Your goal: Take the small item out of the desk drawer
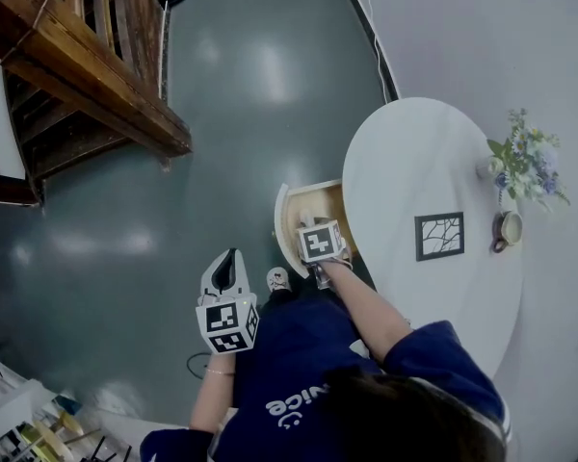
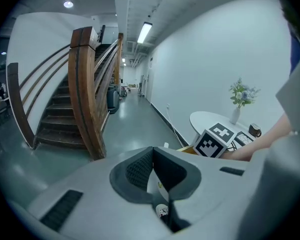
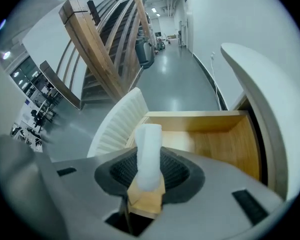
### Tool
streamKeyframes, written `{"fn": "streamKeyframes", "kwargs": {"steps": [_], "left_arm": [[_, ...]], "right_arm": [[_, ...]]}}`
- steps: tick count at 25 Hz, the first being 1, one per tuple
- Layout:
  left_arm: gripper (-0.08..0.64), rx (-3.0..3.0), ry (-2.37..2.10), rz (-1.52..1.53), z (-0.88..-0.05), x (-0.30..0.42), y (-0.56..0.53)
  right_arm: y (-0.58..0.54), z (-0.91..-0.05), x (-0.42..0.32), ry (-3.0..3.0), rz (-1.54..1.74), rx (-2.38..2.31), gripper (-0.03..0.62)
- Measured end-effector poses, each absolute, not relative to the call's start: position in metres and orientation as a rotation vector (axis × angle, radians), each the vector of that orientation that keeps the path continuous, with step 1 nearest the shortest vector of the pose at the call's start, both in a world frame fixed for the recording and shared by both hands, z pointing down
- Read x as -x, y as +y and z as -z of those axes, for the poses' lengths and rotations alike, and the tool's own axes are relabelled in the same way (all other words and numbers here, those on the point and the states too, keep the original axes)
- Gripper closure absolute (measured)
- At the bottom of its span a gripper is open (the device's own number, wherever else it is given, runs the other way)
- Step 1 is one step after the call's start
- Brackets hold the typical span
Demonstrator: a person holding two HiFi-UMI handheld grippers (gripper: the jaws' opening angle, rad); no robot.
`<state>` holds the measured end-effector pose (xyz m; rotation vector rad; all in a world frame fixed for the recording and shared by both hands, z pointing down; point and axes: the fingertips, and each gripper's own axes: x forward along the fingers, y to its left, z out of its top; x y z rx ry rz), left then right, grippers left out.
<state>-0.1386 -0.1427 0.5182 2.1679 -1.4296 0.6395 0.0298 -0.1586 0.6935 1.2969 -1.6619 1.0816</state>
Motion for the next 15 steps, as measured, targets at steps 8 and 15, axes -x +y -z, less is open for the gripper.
{"fn": "streamKeyframes", "kwargs": {"steps": [8,15], "left_arm": [[0.555,-2.213,-1.385,-0.607,-0.518,0.129,-0.143],[0.555,-2.264,-1.344,-0.604,-0.517,0.12,-0.145]], "right_arm": [[-0.149,-0.664,-0.03,-1.71,-1.06,-1.356,0.456],[-0.139,-0.636,-0.035,-1.735,-1.04,-1.448,0.456]]}}
